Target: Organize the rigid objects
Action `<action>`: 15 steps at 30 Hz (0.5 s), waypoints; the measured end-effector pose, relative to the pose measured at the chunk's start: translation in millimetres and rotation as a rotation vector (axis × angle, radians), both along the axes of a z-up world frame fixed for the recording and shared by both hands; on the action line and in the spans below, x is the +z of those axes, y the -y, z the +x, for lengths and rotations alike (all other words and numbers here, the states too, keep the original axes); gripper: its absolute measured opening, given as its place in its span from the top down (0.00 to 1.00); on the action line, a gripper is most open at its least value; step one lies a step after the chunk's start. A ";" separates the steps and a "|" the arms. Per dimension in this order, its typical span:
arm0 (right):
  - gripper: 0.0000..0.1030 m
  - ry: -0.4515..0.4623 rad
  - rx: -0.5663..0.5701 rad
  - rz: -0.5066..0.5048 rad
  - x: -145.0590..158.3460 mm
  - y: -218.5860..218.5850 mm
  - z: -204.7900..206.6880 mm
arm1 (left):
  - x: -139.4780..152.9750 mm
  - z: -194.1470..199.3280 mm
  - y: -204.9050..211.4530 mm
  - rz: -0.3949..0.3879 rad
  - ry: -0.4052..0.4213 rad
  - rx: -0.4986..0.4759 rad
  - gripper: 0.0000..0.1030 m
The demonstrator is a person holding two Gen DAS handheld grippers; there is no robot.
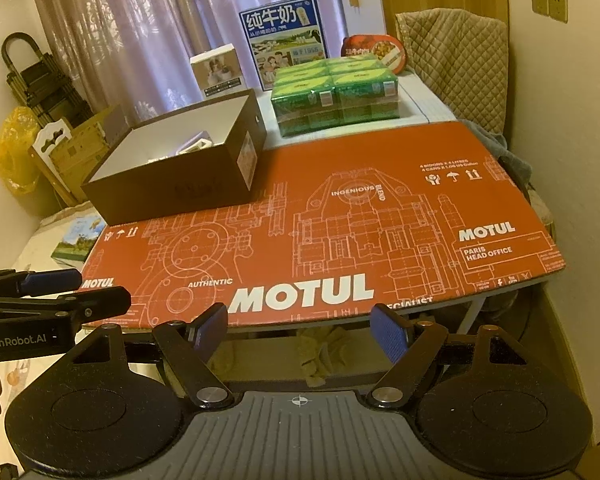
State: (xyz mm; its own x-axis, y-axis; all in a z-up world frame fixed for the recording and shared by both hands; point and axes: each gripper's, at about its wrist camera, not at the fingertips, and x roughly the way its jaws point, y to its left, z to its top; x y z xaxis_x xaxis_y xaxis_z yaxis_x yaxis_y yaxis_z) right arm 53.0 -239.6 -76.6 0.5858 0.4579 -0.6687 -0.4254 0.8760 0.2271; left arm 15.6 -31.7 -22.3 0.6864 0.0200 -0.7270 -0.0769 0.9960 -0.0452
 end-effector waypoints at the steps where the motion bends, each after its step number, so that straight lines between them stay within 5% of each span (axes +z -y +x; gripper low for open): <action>1: 0.27 0.000 0.000 0.000 0.2 0.3 -0.2 | -0.1 0.4 0.4 0.000 -0.001 -0.001 0.30; 15: 0.27 -0.002 -0.006 0.001 0.7 -1.0 3.2 | -0.5 4.5 1.0 -0.001 0.004 -0.006 0.30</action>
